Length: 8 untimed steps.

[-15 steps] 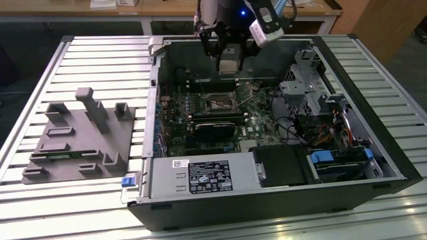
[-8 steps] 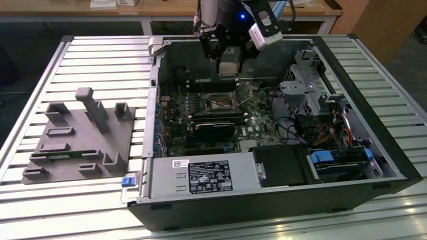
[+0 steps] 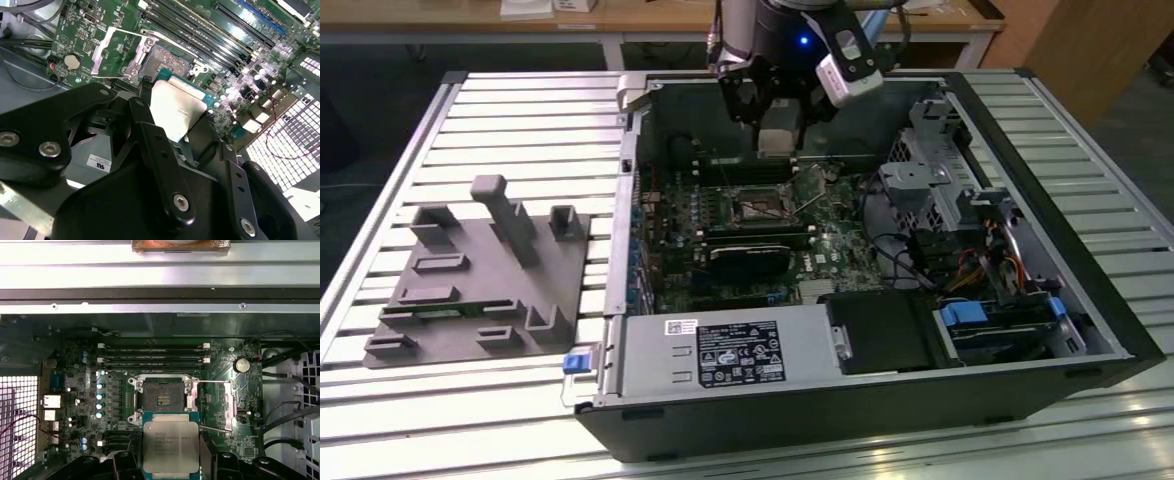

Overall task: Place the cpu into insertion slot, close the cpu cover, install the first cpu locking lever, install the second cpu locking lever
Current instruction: 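Place the cpu into insertion slot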

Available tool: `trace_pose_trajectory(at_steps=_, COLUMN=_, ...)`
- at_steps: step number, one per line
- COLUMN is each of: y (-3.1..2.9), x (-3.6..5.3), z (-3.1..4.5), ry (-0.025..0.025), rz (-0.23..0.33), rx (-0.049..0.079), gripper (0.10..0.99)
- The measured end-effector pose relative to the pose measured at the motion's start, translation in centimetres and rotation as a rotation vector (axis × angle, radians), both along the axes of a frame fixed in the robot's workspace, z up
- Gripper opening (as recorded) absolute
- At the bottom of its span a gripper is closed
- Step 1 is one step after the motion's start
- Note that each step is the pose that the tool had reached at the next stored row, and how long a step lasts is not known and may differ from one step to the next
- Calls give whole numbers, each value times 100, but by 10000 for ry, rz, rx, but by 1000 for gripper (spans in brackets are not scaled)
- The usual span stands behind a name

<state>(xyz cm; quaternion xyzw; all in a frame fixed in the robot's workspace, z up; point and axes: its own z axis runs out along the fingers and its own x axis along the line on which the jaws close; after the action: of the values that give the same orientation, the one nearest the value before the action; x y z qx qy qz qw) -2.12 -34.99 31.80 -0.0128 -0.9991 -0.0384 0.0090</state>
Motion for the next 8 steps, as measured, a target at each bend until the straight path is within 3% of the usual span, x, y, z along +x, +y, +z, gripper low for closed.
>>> trace_pose_trajectory(at_steps=8, y=0, x=0, z=-55, ry=0, rz=0, rx=-10, gripper=541)
